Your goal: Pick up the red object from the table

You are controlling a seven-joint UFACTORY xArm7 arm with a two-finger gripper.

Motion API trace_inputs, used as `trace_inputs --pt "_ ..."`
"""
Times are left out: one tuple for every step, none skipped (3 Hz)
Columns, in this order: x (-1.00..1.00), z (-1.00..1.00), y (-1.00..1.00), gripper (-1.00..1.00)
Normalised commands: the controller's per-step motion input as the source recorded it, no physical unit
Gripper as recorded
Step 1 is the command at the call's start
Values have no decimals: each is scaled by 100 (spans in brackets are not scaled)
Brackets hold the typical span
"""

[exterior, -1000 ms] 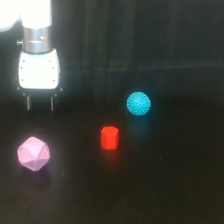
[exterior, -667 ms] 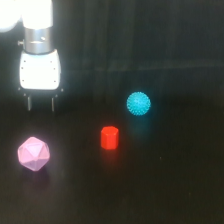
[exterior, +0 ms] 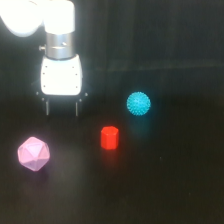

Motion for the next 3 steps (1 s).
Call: trace_inputs --pt "52 -28 -42 80" --pt "96 -3 -97 100" --pt "60 -37 -100 84"
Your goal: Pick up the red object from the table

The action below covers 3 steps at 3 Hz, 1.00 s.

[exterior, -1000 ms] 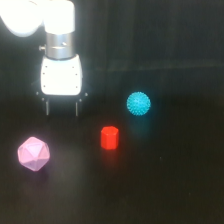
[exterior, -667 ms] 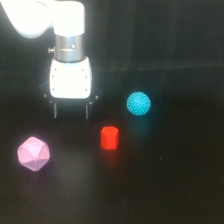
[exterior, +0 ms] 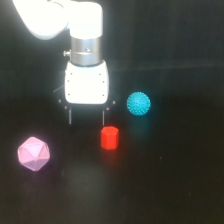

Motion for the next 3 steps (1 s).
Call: trace_inputs --pt "69 -34 -100 100" --pt "-100 -100 -66 87" --pt "-36 -6 -52 48"
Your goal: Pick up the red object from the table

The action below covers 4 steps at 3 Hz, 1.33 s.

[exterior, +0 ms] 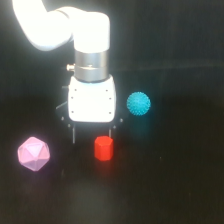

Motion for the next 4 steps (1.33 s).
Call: trace_inputs --pt "17 -21 5 -8" --pt "-33 -31 -19 43" --pt "32 22 0 62" --pt "-8 -35 -26 35"
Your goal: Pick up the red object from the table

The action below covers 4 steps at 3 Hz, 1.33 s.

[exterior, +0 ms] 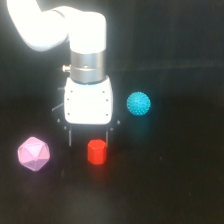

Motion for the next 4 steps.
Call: trace_inputs --pt "22 -100 -32 98" --pt "91 -83 -11 44" --pt "3 -31 -14 -28" --pt "-4 -7 -36 -1"
